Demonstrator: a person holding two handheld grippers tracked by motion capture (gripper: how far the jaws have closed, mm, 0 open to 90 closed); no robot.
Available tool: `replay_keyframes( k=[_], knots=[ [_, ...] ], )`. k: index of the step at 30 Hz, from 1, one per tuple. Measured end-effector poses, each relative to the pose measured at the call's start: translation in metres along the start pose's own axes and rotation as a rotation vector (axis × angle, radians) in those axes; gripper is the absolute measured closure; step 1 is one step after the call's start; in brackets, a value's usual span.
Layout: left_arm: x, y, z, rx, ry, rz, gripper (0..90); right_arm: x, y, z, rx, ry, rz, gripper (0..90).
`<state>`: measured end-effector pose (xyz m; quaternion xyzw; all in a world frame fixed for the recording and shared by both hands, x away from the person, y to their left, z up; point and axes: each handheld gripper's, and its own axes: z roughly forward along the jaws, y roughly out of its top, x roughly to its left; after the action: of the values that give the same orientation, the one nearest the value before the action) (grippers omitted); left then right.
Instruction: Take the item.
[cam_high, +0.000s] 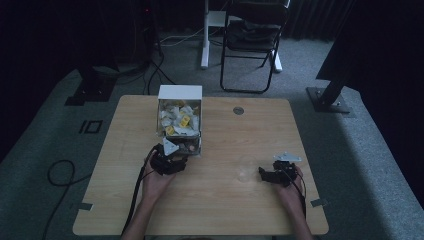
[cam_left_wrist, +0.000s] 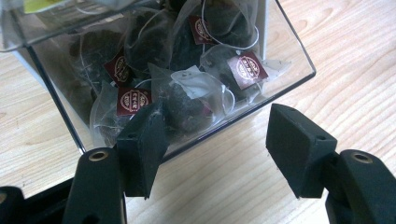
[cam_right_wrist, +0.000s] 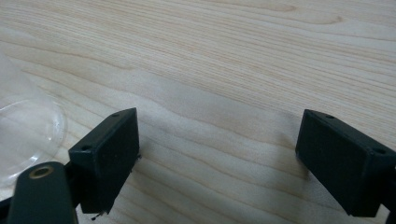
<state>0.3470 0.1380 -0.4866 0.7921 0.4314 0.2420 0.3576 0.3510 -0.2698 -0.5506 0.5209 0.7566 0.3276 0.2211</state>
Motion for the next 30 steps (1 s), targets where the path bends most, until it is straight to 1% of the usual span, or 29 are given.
replay_keyframes(
  k=[4,7,10,13,17,18,22,25,27,29,30],
  knots=[
    [-0.003,-0.003,-0.003,-0.001,-0.004,0.002,38.3,0.000,0.000,0.000,0.000,0.000,0.000,13.2],
    [-0.006,-0.005,-0.006,-0.011,-0.009,-0.015,38.4,0.000,0.000,0.000,0.000,0.000,0.000,13.2],
    [-0.009,-0.007,-0.010,-0.009,-0.001,-0.013,38.4,0.000,0.000,0.000,0.000,0.000,0.000,13.2],
    [-0.011,-0.010,-0.013,-0.010,-0.001,-0.025,39.0,0.000,0.000,0.000,0.000,0.000,0.000,13.2],
    [-0.012,-0.011,-0.016,-0.006,0.001,-0.028,42.0,0.000,0.000,0.000,0.000,0.000,0.000,13.2],
    [-0.013,-0.013,-0.019,-0.005,0.000,-0.025,44.2,0.000,0.000,0.000,0.000,0.000,0.000,13.2],
    [-0.012,-0.012,-0.022,-0.021,-0.003,-0.036,46.4,0.000,0.000,0.000,0.000,0.000,0.000,13.2],
    [-0.011,-0.008,-0.025,-0.038,0.006,-0.041,49.6,0.000,0.000,0.000,0.000,0.000,0.000,13.2],
    [-0.010,-0.006,-0.025,-0.040,0.023,-0.043,53.4,0.000,0.000,0.000,0.000,0.000,0.000,13.2],
    [-0.010,-0.005,-0.026,-0.042,0.023,-0.042,56.9,0.000,0.000,0.000,0.000,0.000,0.000,13.2],
    [-0.010,-0.002,-0.025,-0.040,0.034,-0.040,56.9,0.000,0.000,0.000,0.000,0.000,0.000,13.2]
  ],
)
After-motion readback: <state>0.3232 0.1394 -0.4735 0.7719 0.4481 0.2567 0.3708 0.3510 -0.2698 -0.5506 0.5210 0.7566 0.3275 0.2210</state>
